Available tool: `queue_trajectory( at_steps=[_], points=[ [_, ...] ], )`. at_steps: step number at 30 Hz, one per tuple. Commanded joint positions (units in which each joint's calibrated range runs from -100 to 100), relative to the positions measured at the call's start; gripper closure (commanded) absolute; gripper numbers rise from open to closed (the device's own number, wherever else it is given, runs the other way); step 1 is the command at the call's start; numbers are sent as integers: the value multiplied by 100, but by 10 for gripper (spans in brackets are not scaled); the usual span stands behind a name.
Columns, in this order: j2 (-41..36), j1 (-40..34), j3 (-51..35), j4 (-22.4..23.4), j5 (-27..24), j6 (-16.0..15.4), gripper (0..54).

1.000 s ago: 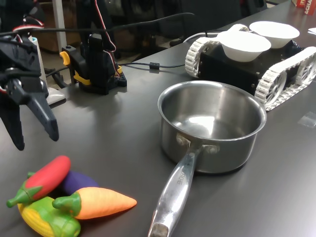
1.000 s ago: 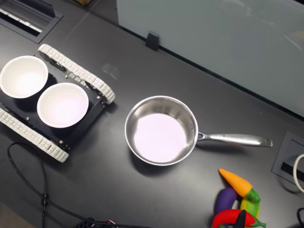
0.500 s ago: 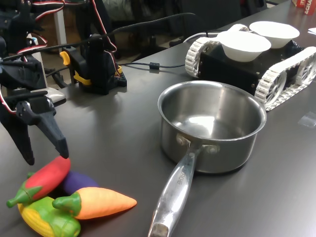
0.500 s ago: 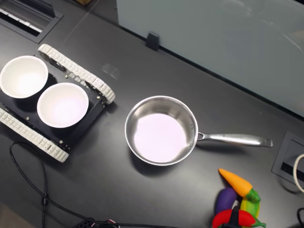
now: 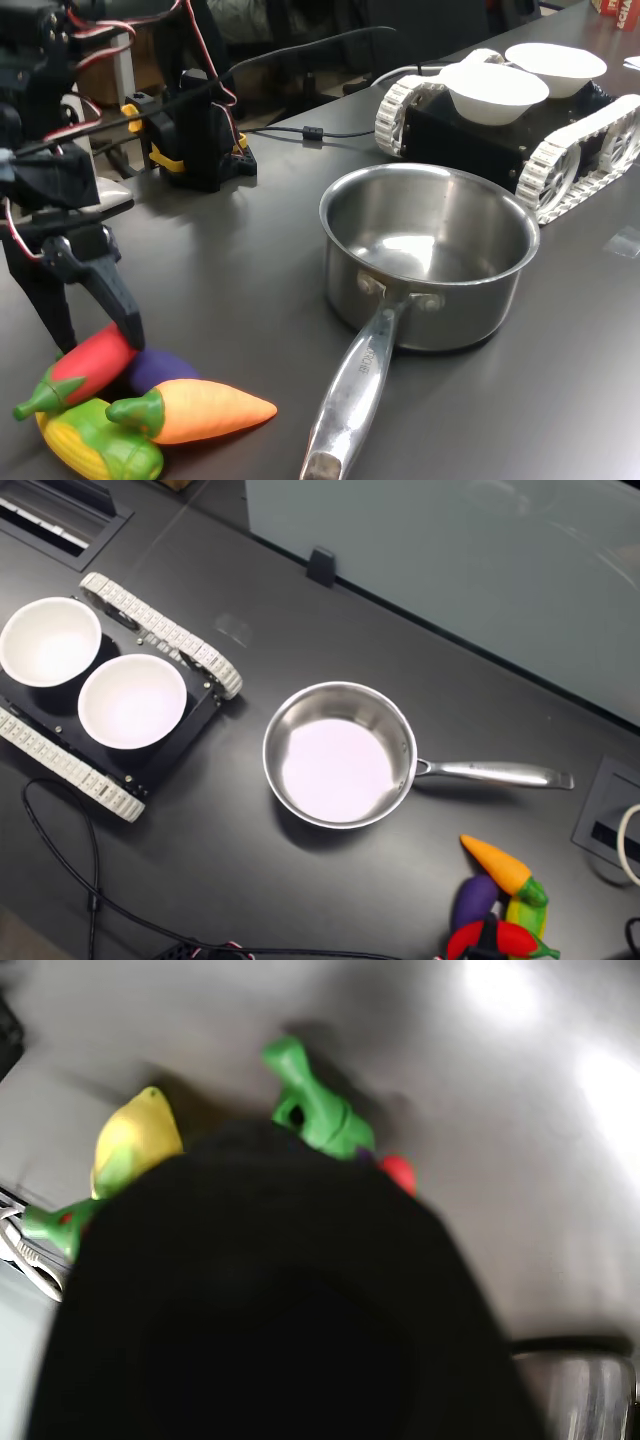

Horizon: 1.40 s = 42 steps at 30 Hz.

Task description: Pick up the chilli and place them in the pan

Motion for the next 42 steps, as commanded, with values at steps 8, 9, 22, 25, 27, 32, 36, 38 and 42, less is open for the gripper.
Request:
queue_trajectory(
  at_steps=[8,9,22,25,27,32,36,38,42],
  points=[
    [-76,-146,198,-666,-98,161,248],
    [-76,-157,198,-674,-112,161,261],
    [-169,-146,170,-666,-205,161,434],
    [-203,-157,207,-666,-234,161,492],
    [-237,-169,234,-666,-259,161,532],
    [-456,-192,343,-666,-332,153,536],
    [-684,-215,379,-666,-391,153,536],
    [-869,-226,434,-666,-435,153,536],
    [-1249,-329,470,-657,-664,136,536]
  ],
)
